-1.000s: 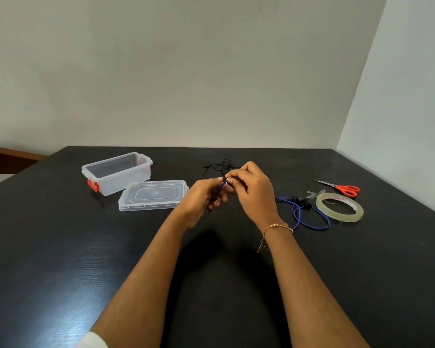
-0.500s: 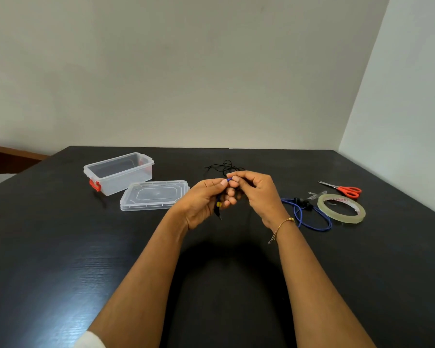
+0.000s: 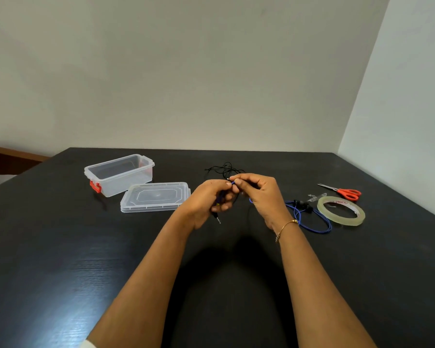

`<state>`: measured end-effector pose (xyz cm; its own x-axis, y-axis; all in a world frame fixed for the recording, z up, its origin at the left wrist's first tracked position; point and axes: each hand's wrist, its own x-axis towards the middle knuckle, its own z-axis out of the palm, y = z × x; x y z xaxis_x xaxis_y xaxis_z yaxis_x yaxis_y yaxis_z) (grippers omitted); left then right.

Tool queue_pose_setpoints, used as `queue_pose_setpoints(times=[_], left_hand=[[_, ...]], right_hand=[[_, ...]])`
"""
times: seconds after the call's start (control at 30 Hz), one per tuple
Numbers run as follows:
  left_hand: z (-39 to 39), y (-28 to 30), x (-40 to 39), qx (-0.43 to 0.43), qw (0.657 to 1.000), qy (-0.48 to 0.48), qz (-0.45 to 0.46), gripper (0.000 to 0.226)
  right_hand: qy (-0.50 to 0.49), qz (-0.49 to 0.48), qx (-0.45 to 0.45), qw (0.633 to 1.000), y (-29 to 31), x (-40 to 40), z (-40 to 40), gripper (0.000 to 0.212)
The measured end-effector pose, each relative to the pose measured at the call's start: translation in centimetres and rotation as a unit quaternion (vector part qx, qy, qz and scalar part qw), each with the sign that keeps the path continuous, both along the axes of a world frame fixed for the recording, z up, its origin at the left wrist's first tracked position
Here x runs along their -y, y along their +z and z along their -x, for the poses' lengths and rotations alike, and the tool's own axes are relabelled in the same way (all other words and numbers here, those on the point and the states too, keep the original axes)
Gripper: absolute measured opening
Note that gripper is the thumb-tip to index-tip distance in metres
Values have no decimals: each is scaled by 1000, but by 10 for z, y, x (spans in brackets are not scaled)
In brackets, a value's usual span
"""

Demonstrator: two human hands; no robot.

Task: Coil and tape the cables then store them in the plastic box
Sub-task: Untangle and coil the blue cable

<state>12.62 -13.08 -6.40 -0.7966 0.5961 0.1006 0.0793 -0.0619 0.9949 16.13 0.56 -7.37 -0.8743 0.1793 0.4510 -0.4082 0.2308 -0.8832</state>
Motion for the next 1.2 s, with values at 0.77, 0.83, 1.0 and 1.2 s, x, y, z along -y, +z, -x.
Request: queue_pose_setpoints(times=[0.77,0.83,1.0,1.2], left_hand=[[24,-11,2,12,944,148,-294,27],[23,-15,0,-73,963,193,-174,28],[25,-21,-1,-209,953,205,81,25],[12,-12,-3,-104,989,67,83,32]], right_hand=[[-40,-444,20,895,-12,23,7,22],[-67,-462,-15,884,-13,21,9,24],[-135,-456,-93,875,-10,13,11,24],[-190,-406,-164,879,-5,11,6,32]])
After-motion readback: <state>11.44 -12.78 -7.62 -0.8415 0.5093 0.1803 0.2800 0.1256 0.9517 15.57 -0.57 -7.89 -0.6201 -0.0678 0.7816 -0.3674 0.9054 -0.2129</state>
